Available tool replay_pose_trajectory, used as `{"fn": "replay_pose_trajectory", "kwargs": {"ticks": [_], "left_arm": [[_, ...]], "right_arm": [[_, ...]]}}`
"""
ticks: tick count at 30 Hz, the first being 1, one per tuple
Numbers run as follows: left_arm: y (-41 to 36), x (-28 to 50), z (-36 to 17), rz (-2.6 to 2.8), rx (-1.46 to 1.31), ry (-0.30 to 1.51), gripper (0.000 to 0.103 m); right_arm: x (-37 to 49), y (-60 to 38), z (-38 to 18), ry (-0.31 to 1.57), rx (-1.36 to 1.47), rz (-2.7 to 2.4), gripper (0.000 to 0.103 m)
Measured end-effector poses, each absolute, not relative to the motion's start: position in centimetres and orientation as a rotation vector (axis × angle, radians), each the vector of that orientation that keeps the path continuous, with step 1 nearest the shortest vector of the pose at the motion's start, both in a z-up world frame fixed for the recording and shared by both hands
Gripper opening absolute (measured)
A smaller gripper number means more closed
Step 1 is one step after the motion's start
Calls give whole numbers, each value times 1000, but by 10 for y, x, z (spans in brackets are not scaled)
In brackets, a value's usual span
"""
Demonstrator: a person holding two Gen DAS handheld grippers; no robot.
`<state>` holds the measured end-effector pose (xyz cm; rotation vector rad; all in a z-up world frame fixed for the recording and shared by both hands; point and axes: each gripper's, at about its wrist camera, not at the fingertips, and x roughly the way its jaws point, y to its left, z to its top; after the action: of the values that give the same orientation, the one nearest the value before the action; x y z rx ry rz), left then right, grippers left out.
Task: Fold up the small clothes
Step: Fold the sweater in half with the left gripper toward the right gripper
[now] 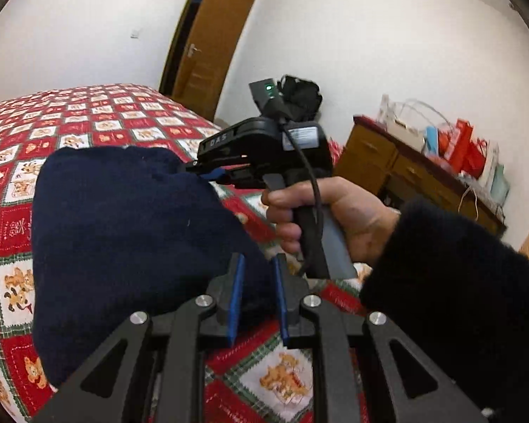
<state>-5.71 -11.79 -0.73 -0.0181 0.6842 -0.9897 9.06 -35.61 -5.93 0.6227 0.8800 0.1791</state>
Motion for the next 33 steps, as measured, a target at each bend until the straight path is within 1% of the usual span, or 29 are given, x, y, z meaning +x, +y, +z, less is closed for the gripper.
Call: {"fn": "replay_pose_trajectory", "kwargs": {"ticks": [3,4,5,6,7,8,9,11,12,13,14,15,17,20,25,27,29,30,31,33], "left_arm": [[-107,-57,-6,-995,-24,726,22],[-104,-56,-7,-992,-27,740,28],[-96,-55,-6,-985,-33,758,38],[-88,-54,-4,-976,-47,769,44],[-84,-55,-6,-965,-64,772,55],[-74,-54,-4,-952,-90,770,62],[-57,-54,1,-942,-134,761,65],[-38,-51,4,-925,-177,747,75],[-28,-50,7,-902,-187,737,77],[-17,-47,9,-868,-199,719,80],[-9,-43,9,-834,-214,709,82],[-1,-38,8,-788,-233,709,83],[11,-21,1,-717,-304,768,83],[9,1,-12,-664,-357,849,83],[-16,17,-37,-572,-292,922,83],[-25,15,-50,-568,-297,966,83],[-31,11,-64,-567,-335,1027,83],[-34,8,-72,-559,-346,1050,83],[-36,4,-70,-548,-333,1031,80],[-41,-5,-67,-541,-278,1008,69]], "right_arm": [[90,-358,-60,876,668,171,17],[88,-361,-59,884,694,166,18],[83,-365,-54,884,723,164,18],[74,-369,-47,864,753,163,18],[66,-373,-40,837,777,172,18],[52,-378,-32,784,814,196,19],[34,-382,-22,728,847,217,20],[4,-378,-10,695,839,206,37],[-18,-369,-3,692,796,180,50],[-28,-362,-1,692,768,177,55],[-42,-353,1,703,729,182,55],[-55,-341,1,726,688,184,55],[-74,-323,-1,751,607,158,55],[-90,-299,-9,775,404,16,55],[-84,-303,-32,769,469,11,55],[-77,-297,-45,804,458,30,54],[-72,-292,-55,830,428,25,38],[-70,-291,-58,840,419,19,27],[-72,-290,-60,838,417,19,21],[-74,-291,-60,839,419,28,13]]}}
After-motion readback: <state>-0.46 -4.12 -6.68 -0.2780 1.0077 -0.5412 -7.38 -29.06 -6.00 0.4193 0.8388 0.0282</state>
